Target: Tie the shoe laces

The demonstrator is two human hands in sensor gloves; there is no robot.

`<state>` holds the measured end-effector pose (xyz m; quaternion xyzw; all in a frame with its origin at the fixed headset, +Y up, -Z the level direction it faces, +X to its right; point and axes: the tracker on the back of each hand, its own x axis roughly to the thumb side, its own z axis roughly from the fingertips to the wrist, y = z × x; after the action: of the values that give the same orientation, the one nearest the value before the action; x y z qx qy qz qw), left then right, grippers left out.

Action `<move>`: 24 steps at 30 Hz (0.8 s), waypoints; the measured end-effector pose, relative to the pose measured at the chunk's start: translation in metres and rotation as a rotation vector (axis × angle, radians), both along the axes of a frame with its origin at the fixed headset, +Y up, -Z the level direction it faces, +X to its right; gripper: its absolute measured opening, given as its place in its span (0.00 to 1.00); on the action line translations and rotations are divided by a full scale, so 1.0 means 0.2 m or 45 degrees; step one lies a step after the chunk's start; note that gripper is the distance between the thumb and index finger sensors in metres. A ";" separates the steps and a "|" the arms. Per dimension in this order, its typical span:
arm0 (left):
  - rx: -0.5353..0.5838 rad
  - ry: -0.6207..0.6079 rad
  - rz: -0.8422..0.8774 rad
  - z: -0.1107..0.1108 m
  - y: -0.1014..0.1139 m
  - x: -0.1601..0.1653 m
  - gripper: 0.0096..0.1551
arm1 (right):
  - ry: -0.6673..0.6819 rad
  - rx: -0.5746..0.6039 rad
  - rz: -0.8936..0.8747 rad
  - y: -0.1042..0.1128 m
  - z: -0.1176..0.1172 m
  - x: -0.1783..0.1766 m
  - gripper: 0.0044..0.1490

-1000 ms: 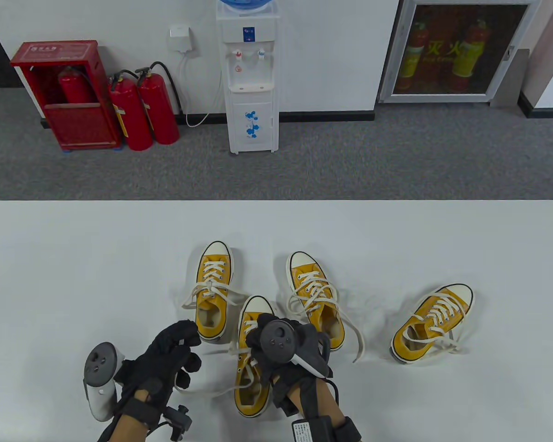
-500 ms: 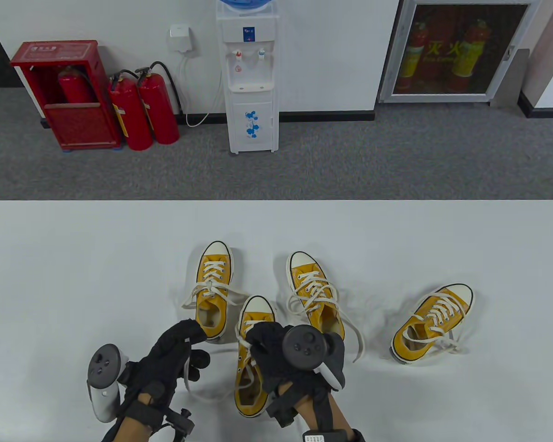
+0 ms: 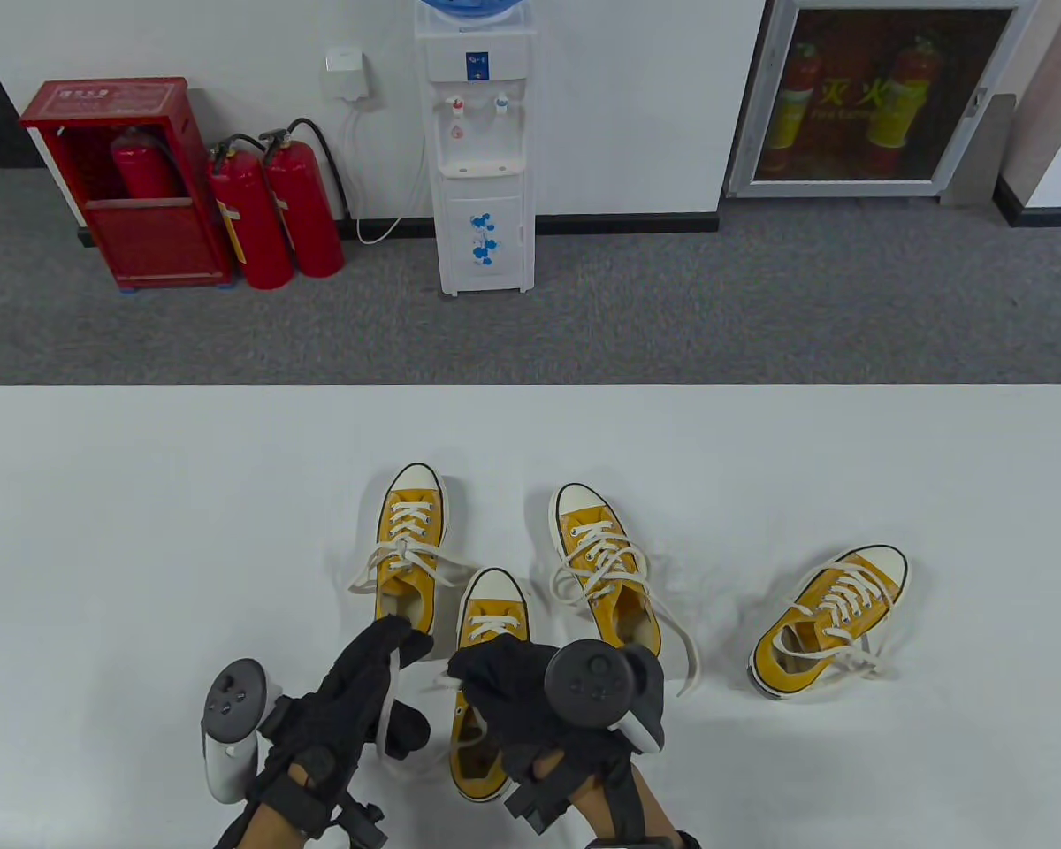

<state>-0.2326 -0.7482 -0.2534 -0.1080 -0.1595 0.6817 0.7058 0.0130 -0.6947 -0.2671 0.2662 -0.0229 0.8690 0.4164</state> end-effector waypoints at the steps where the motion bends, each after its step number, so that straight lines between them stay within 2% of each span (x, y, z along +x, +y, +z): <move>1: -0.005 -0.016 0.006 0.00 0.00 0.01 0.46 | -0.005 0.021 0.004 0.00 0.01 -0.01 0.24; 6: -0.044 -0.096 -0.033 0.01 -0.03 0.07 0.51 | 0.013 0.102 0.041 0.02 0.05 -0.06 0.24; 10: -0.085 -0.120 -0.062 0.01 -0.05 0.09 0.50 | 0.011 0.119 0.058 0.02 0.06 -0.07 0.24; 15: -0.069 -0.079 -0.199 0.01 -0.04 0.09 0.46 | -0.021 0.115 0.059 0.02 0.05 -0.05 0.24; 19: 0.013 -0.088 -0.397 0.01 -0.02 0.10 0.42 | -0.056 0.101 0.033 0.01 0.03 -0.02 0.25; 24: 0.077 -0.084 -0.445 0.02 0.01 0.12 0.34 | -0.079 0.090 0.013 0.00 0.01 0.00 0.25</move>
<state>-0.2089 -0.7464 -0.2494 -0.1352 -0.1817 0.5397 0.8108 0.0124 -0.6948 -0.2642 0.2539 -0.0651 0.8777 0.4012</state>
